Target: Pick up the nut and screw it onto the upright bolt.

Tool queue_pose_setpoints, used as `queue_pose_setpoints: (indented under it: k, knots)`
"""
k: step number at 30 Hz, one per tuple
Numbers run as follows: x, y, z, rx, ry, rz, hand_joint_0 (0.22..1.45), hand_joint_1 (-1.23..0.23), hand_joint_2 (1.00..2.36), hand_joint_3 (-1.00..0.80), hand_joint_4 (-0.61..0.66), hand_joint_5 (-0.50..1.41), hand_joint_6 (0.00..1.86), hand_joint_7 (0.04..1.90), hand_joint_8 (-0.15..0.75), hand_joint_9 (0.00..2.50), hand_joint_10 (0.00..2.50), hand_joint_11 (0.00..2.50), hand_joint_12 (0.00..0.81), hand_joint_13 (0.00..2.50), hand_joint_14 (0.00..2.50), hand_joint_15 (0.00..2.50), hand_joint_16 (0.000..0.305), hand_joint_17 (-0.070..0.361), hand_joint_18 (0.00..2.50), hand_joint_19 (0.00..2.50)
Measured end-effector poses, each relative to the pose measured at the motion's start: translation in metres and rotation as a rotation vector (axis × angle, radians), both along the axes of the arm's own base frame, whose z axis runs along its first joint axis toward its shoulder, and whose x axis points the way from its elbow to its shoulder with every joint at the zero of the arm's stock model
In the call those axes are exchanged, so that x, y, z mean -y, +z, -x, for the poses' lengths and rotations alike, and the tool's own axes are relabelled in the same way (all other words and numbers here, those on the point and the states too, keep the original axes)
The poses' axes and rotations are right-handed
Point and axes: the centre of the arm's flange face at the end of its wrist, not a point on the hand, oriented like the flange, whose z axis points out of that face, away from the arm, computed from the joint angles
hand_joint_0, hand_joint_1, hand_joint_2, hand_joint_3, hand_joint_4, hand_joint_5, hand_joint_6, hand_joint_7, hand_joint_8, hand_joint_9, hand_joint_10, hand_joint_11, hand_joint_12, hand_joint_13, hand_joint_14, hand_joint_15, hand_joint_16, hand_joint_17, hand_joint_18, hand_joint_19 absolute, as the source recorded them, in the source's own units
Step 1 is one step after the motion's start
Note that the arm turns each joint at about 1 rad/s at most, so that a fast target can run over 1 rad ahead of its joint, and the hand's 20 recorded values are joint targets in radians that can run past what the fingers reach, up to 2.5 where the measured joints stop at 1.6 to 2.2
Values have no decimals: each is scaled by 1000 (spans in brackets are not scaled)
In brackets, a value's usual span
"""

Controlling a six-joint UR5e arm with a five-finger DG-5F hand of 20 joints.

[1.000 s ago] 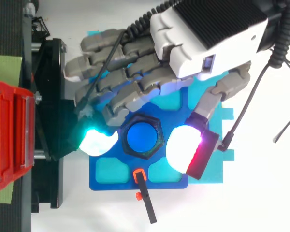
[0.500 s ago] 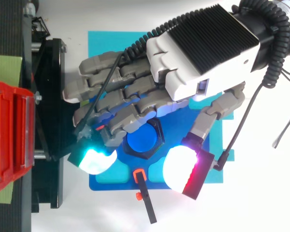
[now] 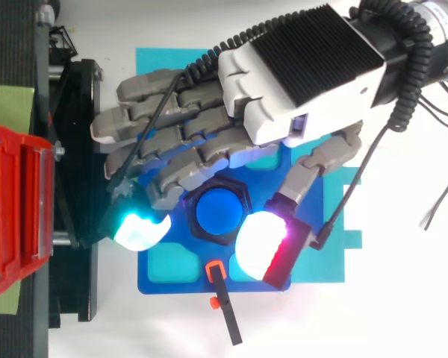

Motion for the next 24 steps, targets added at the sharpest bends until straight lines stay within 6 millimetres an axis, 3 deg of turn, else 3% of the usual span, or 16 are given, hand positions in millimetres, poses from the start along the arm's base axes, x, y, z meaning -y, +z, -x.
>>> queue_pose_setpoints:
  k: [12, 24]
  knots:
    - [4, -31, 10, -16, -23, -8, 461, -155, 1000, -500, 133, -197, 501, 643, 201, 244, 0, 0, 310, 38, 0, 0, 37, 84, 0, 0]
    - [5, -31, 9, 23, -21, -15, 459, -155, 1000, -500, 182, -162, 503, 897, 221, 281, 0, 0, 319, 72, 0, 0, 38, 86, 0, 0]
